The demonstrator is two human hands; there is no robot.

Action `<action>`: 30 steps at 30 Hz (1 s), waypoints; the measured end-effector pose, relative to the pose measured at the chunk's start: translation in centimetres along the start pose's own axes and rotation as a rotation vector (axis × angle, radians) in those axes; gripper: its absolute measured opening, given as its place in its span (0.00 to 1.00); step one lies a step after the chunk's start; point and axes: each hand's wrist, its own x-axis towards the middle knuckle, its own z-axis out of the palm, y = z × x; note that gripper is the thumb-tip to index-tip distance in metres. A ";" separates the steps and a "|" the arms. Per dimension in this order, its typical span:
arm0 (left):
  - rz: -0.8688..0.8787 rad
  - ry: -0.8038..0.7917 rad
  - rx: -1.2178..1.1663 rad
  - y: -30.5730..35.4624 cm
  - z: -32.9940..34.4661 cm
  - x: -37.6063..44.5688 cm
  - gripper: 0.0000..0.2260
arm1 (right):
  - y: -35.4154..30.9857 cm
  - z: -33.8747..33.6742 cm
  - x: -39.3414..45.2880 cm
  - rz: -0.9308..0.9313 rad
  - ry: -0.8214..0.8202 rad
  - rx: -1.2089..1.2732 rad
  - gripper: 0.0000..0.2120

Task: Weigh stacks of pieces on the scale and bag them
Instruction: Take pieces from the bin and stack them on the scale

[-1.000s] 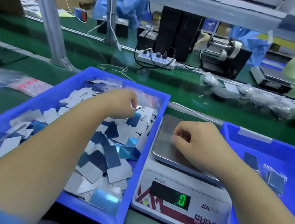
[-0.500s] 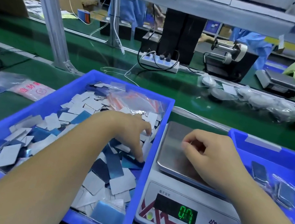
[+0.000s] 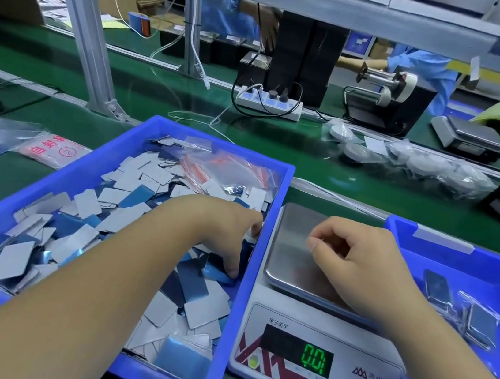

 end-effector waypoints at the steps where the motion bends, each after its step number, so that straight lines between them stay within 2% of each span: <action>1: 0.004 0.005 0.002 0.0 0.0 -0.1 0.31 | 0.0 0.0 0.0 0.000 -0.001 0.002 0.08; 7: 0.016 0.015 -0.022 0.0 -0.5 -0.6 0.25 | 0.0 -0.1 0.0 0.003 0.007 0.020 0.07; 15: 0.021 0.069 -0.033 -1.0 -2.2 -1.4 0.25 | 0.3 -0.1 -0.1 0.008 0.020 0.034 0.06; 21: 0.088 0.239 -0.141 -1.2 -3.4 -1.3 0.23 | 0.3 -0.2 0.0 -0.002 0.061 0.057 0.08; 24: 0.125 0.382 -0.172 -0.9 -3.6 -0.9 0.14 | 0.3 -0.3 -0.1 0.000 0.085 0.076 0.09; 27: 0.141 0.517 -0.317 -1.1 -3.7 -0.8 0.10 | 0.4 -0.3 0.0 0.017 0.098 0.072 0.09; 30: 0.163 0.546 -0.610 -1.5 -3.6 -0.6 0.10 | 0.4 -0.3 0.1 0.023 0.106 0.071 0.09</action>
